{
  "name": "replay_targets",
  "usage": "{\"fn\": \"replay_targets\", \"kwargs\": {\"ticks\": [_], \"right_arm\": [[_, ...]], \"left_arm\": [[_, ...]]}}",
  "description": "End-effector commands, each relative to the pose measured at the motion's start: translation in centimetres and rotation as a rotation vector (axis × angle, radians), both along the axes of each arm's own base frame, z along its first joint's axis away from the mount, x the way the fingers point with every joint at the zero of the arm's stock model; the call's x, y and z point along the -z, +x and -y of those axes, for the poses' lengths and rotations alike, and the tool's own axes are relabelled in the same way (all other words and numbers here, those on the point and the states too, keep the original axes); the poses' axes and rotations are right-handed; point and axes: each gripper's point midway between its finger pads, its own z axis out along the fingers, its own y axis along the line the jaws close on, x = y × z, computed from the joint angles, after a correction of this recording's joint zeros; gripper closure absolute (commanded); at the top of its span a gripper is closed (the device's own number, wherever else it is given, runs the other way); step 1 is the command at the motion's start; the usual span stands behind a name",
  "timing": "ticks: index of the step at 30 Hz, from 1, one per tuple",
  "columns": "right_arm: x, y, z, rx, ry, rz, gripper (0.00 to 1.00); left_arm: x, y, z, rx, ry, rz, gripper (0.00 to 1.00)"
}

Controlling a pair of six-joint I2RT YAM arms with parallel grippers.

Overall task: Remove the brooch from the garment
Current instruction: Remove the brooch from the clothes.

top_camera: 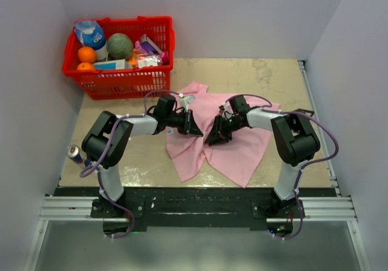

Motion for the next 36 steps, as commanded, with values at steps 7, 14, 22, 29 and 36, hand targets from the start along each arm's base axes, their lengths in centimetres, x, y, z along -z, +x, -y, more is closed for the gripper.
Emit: {"fn": "replay_targets", "kwargs": {"ticks": [7,14,22,29,36], "right_arm": [[-0.8,1.5,-0.5,0.028,0.024,0.038,0.75],[-0.6,2.1,-0.6,0.016,0.022,0.060,1.00],[-0.3,0.9,0.0,-0.052,0.013,0.077,1.00],[-0.1,0.6,-0.9,-0.116,0.051,0.081,1.00],[-0.7,-0.1,-1.9,-0.185,0.099,0.102,1.00]], "left_arm": [[-2.2,-0.1,0.0,0.013,-0.052,0.046,1.00],[-2.3,-0.3,0.0,0.020,-0.054,0.049,1.00],[1.0,1.4,-2.1,0.056,0.201,0.148,1.00],[1.6,4.0,-2.0,0.057,0.259,0.246,1.00],[4.2,3.8,-1.7,0.087,0.316,0.205,1.00]]}}
